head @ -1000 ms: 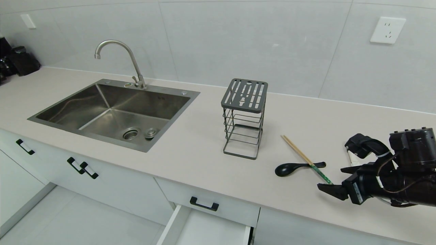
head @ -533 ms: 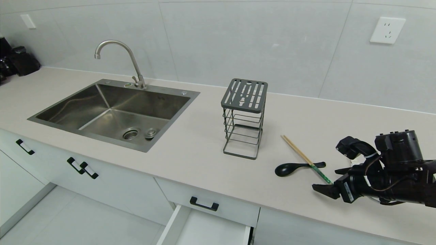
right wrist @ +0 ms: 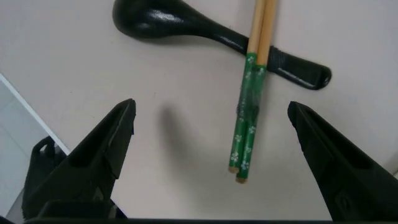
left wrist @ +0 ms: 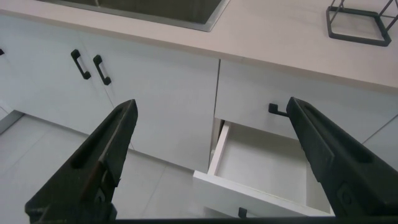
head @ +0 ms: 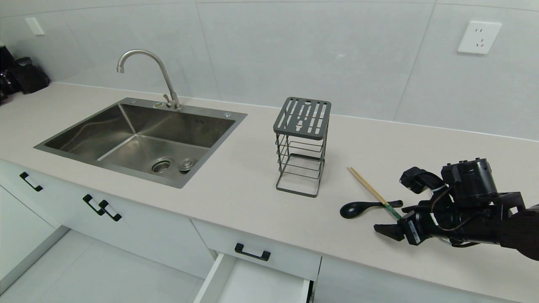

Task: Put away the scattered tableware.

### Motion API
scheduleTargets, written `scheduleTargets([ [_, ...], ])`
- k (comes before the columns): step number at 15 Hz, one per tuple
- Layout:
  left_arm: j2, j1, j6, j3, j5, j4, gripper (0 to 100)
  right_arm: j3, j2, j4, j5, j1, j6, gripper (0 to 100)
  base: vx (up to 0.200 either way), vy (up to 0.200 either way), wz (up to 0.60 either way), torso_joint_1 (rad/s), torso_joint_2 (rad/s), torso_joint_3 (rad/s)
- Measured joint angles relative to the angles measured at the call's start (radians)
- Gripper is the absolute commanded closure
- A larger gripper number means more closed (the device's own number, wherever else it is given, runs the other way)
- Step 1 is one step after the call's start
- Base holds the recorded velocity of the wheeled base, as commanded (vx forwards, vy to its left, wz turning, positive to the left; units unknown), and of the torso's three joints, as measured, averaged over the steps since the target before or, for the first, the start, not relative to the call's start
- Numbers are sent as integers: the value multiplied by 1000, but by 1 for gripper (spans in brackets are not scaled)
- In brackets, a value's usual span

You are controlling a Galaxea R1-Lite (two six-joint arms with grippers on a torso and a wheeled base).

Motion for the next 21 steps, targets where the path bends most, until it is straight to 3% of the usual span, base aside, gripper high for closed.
scheduleTargets([
  [13, 0, 0, 0, 0, 0, 0, 0, -74, 93, -1, -151, 44, 82, 0, 0, 0, 0, 0, 0, 0],
  [14, 0, 0, 0, 0, 0, 0, 0, -79, 99, -1, -154, 43, 91, 100, 0, 0, 0, 0, 0, 0],
  [21, 0, 0, 0, 0, 0, 0, 0, -99, 97, -1, -209, 29, 114, 100, 0, 0, 0, 0, 0, 0],
])
